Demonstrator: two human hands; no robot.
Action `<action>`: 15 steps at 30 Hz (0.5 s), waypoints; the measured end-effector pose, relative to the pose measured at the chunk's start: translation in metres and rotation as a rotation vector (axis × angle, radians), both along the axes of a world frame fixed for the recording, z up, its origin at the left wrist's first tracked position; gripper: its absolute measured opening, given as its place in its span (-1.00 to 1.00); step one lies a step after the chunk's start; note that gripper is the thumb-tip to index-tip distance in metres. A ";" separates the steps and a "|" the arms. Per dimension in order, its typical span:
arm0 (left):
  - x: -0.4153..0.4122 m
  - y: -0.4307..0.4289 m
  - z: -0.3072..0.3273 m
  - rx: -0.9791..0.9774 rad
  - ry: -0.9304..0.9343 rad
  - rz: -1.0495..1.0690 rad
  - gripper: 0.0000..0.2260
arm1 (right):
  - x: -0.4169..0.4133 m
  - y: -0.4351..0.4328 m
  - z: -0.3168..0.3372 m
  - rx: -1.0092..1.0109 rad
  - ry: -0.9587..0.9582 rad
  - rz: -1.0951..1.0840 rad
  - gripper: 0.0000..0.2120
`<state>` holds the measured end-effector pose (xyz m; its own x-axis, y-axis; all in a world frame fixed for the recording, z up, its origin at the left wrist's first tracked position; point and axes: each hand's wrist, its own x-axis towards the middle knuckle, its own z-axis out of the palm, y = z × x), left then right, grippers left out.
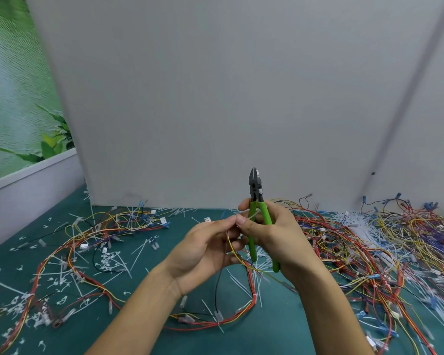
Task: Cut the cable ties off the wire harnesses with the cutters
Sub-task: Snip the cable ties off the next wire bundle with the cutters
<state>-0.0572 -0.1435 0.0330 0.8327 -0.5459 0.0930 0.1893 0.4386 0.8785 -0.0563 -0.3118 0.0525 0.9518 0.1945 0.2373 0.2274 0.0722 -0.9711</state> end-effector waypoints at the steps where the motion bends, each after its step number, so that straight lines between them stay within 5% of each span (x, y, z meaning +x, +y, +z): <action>1: 0.000 0.000 0.000 0.015 -0.023 0.012 -0.80 | 0.000 0.000 0.000 -0.002 -0.005 0.002 -0.83; 15: 0.000 -0.003 -0.003 0.007 -0.127 0.116 -0.77 | -0.002 0.005 0.001 0.053 -0.055 -0.024 -0.83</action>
<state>-0.0572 -0.1461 0.0298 0.8719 -0.4477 0.1983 0.0251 0.4452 0.8951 -0.0579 -0.3072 0.0532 0.9414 0.1575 0.2983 0.2821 0.1170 -0.9522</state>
